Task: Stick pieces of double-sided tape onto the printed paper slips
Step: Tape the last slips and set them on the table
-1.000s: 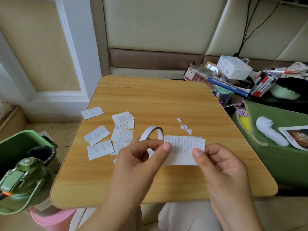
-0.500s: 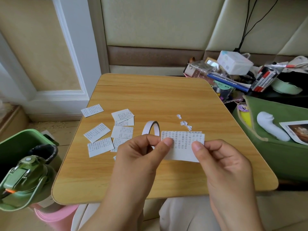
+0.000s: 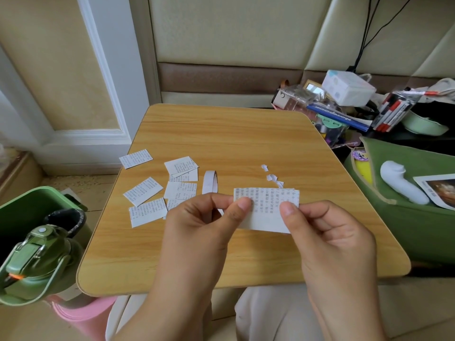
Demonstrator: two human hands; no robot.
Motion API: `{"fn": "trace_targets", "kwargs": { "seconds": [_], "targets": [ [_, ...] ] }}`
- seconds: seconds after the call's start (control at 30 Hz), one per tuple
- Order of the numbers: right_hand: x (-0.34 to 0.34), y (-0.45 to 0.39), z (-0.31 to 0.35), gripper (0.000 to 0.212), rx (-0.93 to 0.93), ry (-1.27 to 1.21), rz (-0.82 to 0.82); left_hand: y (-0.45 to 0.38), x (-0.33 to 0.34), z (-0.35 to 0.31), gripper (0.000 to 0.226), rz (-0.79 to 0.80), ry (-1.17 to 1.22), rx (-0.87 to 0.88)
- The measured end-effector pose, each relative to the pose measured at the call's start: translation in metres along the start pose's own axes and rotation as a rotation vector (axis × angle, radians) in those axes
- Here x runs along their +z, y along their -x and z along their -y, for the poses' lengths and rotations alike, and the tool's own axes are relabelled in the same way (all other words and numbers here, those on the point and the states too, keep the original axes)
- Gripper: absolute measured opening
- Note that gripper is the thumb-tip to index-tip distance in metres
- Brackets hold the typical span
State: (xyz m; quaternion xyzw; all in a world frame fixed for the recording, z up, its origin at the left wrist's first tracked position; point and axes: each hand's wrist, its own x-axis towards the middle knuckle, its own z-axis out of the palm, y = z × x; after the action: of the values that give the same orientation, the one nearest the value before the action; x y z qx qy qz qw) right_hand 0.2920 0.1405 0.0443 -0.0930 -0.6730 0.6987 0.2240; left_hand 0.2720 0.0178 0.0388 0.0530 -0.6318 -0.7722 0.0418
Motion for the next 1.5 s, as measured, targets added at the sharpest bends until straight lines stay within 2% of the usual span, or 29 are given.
{"fn": "trace_targets", "kwargs": {
  "seconds": [0.4,1.07,1.5],
  "targets": [
    [-0.0008,-0.0003,0.0025,0.007,-0.008,0.025,-0.002,0.0009,0.0004,-0.0048,0.017,0.025,0.002,0.004],
    [-0.0005,0.0002,0.0012,0.011,-0.017,0.02,0.002,0.0015,0.0031,-0.0043,0.024,-0.001,-0.038,0.041],
    [-0.0005,-0.0031,0.0007,0.007,0.031,-0.11,-0.011,0.0038,0.0023,0.0002,0.023,-0.007,0.043,0.025]
  ]
}}
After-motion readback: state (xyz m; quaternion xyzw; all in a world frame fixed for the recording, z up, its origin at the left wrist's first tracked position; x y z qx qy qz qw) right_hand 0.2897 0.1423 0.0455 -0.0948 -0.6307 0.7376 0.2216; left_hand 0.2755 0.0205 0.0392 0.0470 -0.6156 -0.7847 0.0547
